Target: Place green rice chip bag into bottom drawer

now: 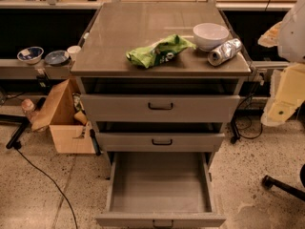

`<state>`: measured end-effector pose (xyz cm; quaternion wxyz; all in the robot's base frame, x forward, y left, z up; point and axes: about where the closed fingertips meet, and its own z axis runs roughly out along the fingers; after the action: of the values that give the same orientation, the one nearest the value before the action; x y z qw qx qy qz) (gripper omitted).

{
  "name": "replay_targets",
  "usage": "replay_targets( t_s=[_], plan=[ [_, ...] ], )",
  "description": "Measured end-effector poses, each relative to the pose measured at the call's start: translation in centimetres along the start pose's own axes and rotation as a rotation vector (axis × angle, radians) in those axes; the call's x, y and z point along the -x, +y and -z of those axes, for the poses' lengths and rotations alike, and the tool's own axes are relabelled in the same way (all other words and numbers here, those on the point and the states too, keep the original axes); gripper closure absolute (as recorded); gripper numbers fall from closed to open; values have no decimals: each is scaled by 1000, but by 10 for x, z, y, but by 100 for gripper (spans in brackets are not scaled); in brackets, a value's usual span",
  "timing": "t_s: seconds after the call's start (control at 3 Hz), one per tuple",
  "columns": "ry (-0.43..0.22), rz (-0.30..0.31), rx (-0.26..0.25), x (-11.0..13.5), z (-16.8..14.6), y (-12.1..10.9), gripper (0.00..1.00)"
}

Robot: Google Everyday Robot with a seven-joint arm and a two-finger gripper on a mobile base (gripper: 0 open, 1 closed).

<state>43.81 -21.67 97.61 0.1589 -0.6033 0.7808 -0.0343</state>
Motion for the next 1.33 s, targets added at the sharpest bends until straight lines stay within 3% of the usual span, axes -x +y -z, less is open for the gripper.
replay_targets(
  t_s=[0.33,0.67,1.0,1.33],
  plan=[
    [0,0,-1,0,0,0,0],
    [-17,8,-31,7,-6,-19,0],
    [-81,36,-25,18,-19,-47,0],
    [-185,81,24,22,-35,-74,0]
  ],
)
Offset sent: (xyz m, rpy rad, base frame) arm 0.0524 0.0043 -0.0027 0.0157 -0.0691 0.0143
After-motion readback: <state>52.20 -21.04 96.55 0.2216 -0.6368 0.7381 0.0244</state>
